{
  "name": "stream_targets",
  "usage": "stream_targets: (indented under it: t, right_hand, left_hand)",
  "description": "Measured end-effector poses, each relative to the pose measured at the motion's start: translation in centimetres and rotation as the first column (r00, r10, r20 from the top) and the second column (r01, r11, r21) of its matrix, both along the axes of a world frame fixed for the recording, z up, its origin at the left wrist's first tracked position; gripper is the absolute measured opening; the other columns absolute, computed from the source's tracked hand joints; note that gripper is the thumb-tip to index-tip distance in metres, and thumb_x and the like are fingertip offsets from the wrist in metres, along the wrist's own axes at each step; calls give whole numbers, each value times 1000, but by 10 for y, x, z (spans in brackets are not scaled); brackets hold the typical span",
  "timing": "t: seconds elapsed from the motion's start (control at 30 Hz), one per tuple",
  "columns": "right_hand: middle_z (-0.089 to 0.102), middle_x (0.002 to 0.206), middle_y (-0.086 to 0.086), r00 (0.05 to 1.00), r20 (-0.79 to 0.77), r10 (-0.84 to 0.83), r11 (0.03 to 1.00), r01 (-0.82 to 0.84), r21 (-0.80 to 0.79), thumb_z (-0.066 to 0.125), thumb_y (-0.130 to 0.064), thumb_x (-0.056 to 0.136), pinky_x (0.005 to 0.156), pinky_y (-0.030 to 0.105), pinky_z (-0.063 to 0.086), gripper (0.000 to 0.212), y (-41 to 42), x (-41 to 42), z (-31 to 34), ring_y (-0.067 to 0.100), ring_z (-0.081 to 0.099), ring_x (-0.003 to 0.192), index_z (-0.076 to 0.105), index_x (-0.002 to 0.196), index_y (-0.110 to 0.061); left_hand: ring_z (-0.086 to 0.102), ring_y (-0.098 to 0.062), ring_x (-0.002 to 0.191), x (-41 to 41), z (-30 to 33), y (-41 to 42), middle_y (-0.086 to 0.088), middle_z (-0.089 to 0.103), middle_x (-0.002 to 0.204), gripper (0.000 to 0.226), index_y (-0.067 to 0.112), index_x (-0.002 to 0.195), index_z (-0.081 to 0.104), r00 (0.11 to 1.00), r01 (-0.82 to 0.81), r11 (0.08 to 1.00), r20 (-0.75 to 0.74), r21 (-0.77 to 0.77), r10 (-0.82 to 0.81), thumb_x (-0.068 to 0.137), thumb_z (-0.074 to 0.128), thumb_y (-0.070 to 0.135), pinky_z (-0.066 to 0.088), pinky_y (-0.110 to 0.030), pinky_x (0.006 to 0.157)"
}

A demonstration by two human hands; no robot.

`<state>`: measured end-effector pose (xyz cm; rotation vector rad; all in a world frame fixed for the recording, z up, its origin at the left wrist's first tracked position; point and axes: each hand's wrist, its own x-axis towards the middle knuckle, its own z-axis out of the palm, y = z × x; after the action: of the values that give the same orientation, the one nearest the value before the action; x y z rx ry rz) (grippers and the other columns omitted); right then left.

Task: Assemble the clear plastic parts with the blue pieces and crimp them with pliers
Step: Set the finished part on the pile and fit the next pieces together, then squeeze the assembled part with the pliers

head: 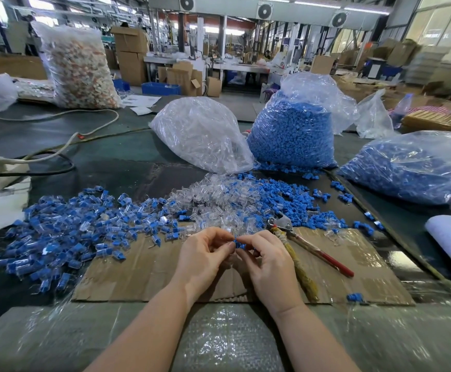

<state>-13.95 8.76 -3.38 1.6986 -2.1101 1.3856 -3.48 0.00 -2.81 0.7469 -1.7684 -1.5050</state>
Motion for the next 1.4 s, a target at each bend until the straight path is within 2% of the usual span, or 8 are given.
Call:
stream_targets:
  t: [0.3,0.5,0.63,0.77,1.1,1.2,1.27,1.4]
  right_hand:
    - [60,86,-3,1000,-23,-5,999,6,36,68,-8,82,79,31,48,14,0,2,0,16,56,85,71,95,-12]
    - [62,100,3,950,-127,-286,958,288,-7,70,-14,82,89,36,42,23,2,0,5,22,57,97,67,104,-10]
    - [36,145,12,780,-270,-565,635,620,462,43,-49,93,111,46,21,58,7,-20,14,27,29,136,34,141,-18]
    - [20,154,12,785,-316,-533,393,560,729,30,-61,92,111,57,13,74,16,-36,20,32,18,141,13,148,-16]
    - [54,108,10,829,-405,-386,571,559,601,27,-41,100,89,37,44,38,15,-31,38,28,49,103,49,105,-10]
    - [50,80,3,962,59,-267,727,161,667,30,-38,101,66,31,41,37,13,-21,52,17,47,71,49,86,-10]
    - [47,70,2,898,383,-218,766,-86,637,37,-37,100,58,30,34,34,11,-9,64,16,41,59,49,80,-11]
    - [41,62,-2,908,375,-186,718,-135,683,37,-41,99,45,20,31,35,11,8,77,11,38,51,44,75,-16]
  left_hand:
    - [63,-9,61,-1,-3,-1,-11,67,74,8,3,88,65,1000,-8,1000,-7,5,8,82,65,-2,51,-17,58]
    - [64,-17,61,1,-8,-6,-13,67,70,6,4,87,65,999,-34,998,-33,59,36,82,66,0,54,-23,58]
    - [62,-14,55,1,-13,-9,-6,66,62,7,7,85,66,996,-44,990,-69,131,54,83,66,0,53,-23,53]
    - [60,-12,51,1,-14,-14,-5,65,60,7,9,84,66,993,-35,973,-104,228,60,84,65,2,51,-22,49]
    - [56,-10,46,-3,-14,-24,-6,64,59,5,8,86,65,987,-69,945,-119,318,112,85,64,3,49,-23,43]
    - [57,-8,48,-4,-12,-25,-3,66,59,3,8,87,65,984,-91,938,-115,335,137,84,65,5,50,-22,44]
    - [58,-7,49,-4,-10,-25,-1,67,59,3,8,88,65,983,-105,937,-105,333,147,85,65,7,50,-19,45]
    - [55,-10,48,-3,-7,-23,-3,66,60,4,6,90,64,979,-109,919,-121,379,166,86,63,7,46,-26,44]
